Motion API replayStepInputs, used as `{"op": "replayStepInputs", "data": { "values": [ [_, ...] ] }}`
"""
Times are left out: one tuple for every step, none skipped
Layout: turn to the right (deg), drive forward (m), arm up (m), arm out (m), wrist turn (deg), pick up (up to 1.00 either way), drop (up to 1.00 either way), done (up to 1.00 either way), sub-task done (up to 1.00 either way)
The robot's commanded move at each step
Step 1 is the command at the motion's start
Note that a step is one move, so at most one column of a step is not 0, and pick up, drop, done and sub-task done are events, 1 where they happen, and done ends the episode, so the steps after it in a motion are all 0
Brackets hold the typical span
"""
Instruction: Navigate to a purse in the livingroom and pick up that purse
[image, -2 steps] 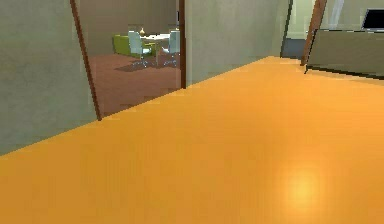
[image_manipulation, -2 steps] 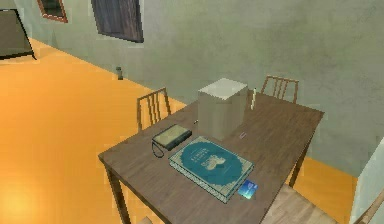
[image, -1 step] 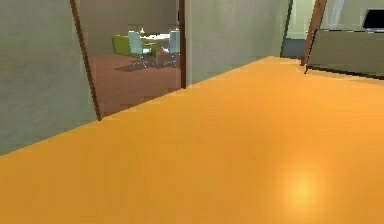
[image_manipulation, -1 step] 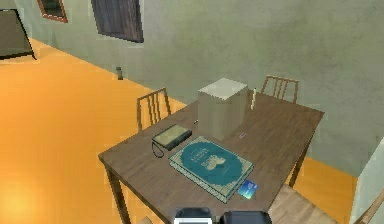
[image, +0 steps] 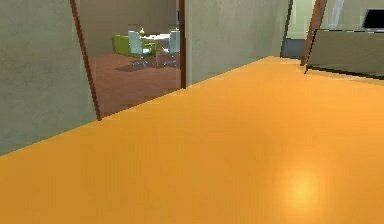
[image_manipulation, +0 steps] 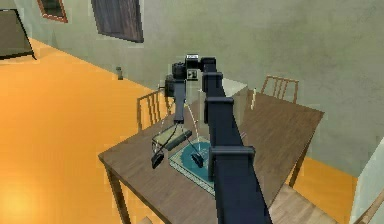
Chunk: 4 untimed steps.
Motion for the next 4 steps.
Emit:
{"op": "replayStepInputs", "data": {
  "values": [
    [0.0,0.0,0.0,0.0,45.0,0.0,0.0,0.0,0.0],
    [0.0,0.0,0.0,0.0,45.0,0.0,0.0,0.0,0.0],
    [0.0,0.0,0.0,0.0,45.0,0.0,0.0,0.0,0.0],
    [0.0,0.0,0.0,0.0,9.0,0.0,0.0,0.0,0.0]
  ]
}}
